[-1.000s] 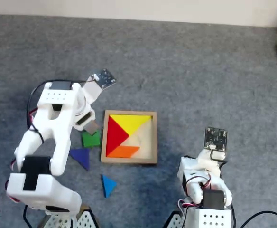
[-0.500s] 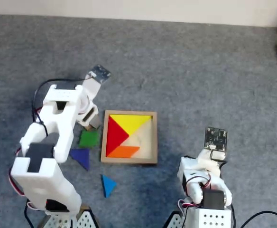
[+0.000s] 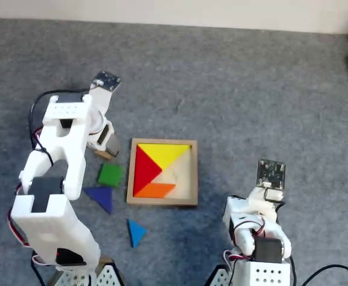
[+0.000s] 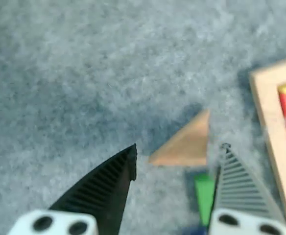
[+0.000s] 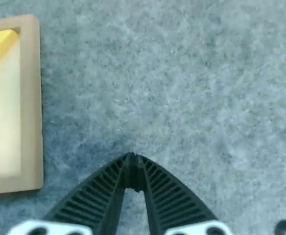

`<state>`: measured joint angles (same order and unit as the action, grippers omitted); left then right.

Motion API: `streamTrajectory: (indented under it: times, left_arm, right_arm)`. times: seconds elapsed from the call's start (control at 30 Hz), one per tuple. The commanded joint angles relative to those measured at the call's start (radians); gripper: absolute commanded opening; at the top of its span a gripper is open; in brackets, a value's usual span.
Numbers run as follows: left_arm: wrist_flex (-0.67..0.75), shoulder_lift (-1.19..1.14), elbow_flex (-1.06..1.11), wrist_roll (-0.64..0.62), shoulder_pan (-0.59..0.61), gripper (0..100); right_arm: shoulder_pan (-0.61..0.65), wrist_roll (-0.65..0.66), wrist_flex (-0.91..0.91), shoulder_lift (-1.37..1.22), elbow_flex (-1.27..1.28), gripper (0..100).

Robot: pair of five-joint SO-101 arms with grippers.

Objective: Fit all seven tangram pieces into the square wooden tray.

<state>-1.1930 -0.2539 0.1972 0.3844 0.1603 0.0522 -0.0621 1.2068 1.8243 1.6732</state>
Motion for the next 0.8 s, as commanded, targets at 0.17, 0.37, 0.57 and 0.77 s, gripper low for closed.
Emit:
streamTrajectory:
  times: [0.17, 0.37, 0.57, 0.77]
  left_arm:
    - [-0.106, 0.016, -0.048, 0.13, -0.059, 25]
    - [-0.097, 0.008, -0.053, 0.146, -0.116, 21]
    - [-0.054, 0.004, -0.044, 0.144, -0.134, 21]
    - [-0.046, -0.117, -0.085, 0.147, -0.105, 21]
  right_arm:
    - [-0.013, -0.002, 0.007, 0.013, 0.125, 0.9]
    - [-0.013, -0.002, 0.007, 0.013, 0.125, 0.9]
    - [-0.013, -0.002, 0.007, 0.013, 0.125, 0.9]
    - [-0.013, -0.002, 0.007, 0.013, 0.125, 0.9]
